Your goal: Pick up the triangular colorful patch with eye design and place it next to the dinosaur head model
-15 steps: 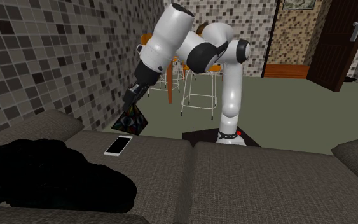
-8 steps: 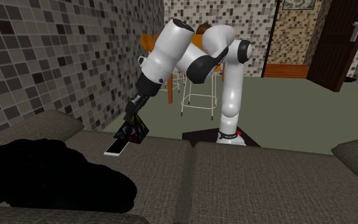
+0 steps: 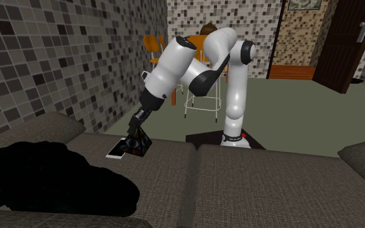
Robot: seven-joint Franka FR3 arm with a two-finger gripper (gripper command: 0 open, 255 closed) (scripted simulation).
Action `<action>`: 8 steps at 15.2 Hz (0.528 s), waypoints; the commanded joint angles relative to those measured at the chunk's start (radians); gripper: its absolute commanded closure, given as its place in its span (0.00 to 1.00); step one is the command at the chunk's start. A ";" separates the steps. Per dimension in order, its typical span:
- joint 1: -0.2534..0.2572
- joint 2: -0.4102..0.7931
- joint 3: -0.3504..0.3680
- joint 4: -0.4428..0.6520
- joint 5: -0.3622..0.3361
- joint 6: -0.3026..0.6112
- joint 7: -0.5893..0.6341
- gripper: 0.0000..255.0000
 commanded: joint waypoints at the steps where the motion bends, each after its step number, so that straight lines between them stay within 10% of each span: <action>1: -0.004 -0.005 -0.001 -0.027 -0.003 0.024 0.012 1.00; 8: 0.019 0.035 -0.020 -0.092 -0.081 0.078 0.087 1.00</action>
